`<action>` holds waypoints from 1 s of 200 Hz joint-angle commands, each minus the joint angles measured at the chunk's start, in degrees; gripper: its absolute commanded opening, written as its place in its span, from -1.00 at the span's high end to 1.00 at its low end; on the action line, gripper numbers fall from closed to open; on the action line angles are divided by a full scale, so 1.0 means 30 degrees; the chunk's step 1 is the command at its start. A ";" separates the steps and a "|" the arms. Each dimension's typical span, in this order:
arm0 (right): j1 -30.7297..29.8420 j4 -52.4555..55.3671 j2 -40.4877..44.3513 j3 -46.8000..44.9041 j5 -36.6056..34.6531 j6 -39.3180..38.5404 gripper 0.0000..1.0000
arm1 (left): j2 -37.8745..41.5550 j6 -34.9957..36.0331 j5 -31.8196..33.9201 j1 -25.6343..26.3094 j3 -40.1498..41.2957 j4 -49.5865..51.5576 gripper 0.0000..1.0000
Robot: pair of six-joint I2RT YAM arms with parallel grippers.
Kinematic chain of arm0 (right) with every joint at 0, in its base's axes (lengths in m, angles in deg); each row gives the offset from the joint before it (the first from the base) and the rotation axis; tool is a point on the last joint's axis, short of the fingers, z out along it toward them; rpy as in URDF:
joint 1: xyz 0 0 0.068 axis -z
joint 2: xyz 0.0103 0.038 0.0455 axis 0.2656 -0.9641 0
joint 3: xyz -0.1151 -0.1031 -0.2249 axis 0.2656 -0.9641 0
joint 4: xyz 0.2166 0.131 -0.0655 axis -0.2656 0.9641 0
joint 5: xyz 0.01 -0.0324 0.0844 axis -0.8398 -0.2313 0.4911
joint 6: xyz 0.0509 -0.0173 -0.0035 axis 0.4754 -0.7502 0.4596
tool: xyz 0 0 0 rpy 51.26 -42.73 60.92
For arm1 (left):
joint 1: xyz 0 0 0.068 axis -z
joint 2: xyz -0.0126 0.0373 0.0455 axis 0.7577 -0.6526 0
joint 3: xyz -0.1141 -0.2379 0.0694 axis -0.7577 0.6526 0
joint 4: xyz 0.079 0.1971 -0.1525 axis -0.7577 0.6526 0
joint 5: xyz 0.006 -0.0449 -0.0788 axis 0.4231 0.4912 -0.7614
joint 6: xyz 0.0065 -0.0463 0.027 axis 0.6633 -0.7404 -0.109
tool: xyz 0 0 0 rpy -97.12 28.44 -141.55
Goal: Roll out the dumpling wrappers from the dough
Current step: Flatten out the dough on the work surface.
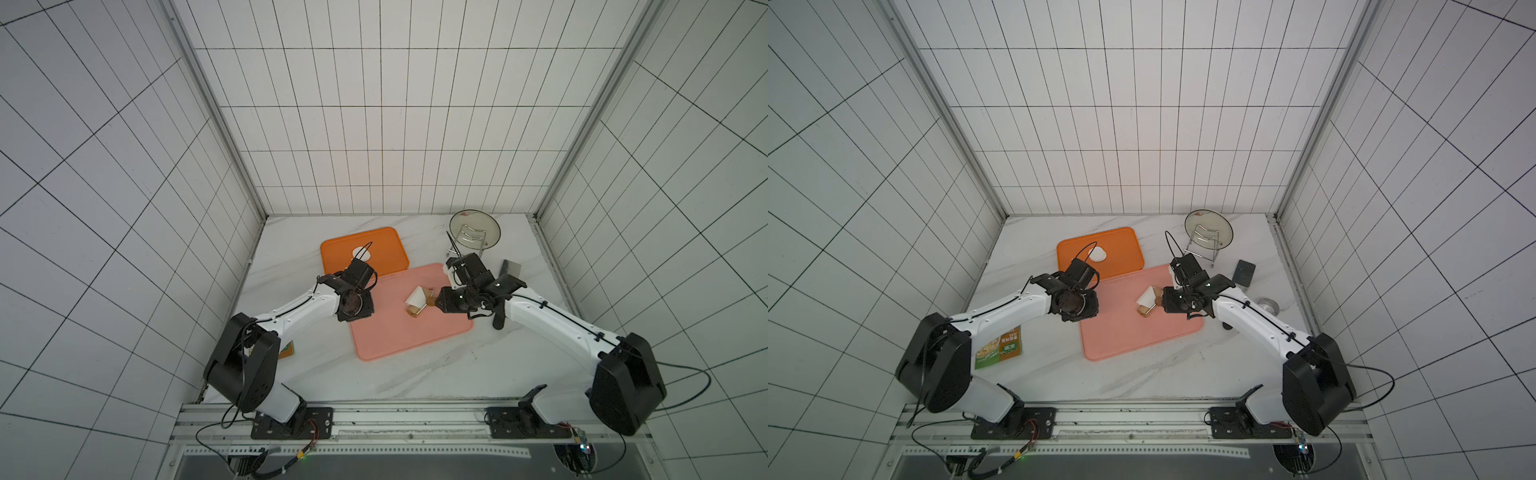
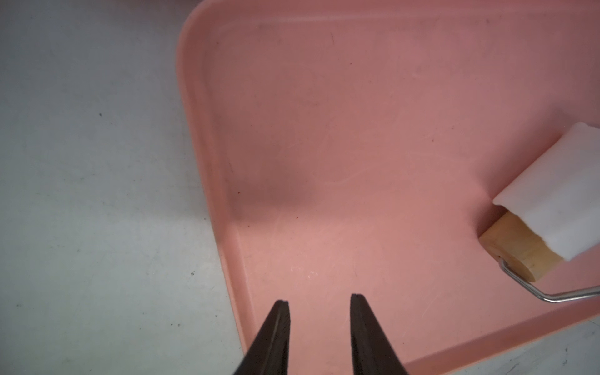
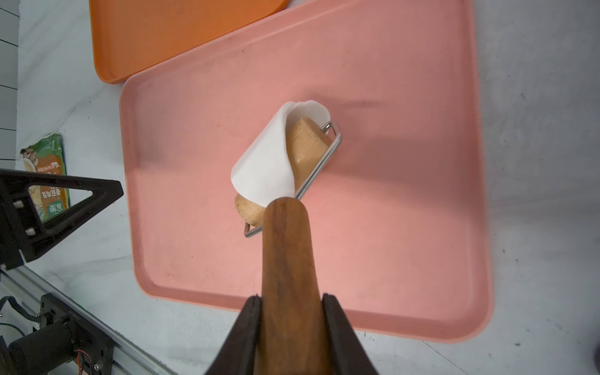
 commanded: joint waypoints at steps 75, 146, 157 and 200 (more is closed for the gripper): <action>0.0727 0.4792 0.1806 0.0784 -0.1776 -0.1005 1.00 | -0.0004 0.0269 -0.0020 -0.0126 -0.0053 -0.0313 0.36; -0.0543 0.3232 0.1500 0.4208 0.0114 -0.1818 1.00 | 0.0677 0.0003 0.0150 -0.0100 0.0371 -0.0213 0.36; -0.0478 0.2503 0.1376 0.4089 0.0508 -0.1643 1.00 | 0.0736 -0.0040 0.0168 -0.0096 0.0393 -0.0206 0.36; -0.0334 0.0078 -0.0187 0.1636 0.1068 -0.0934 1.00 | 0.0699 -0.0128 0.0145 0.0019 0.0296 -0.0220 0.36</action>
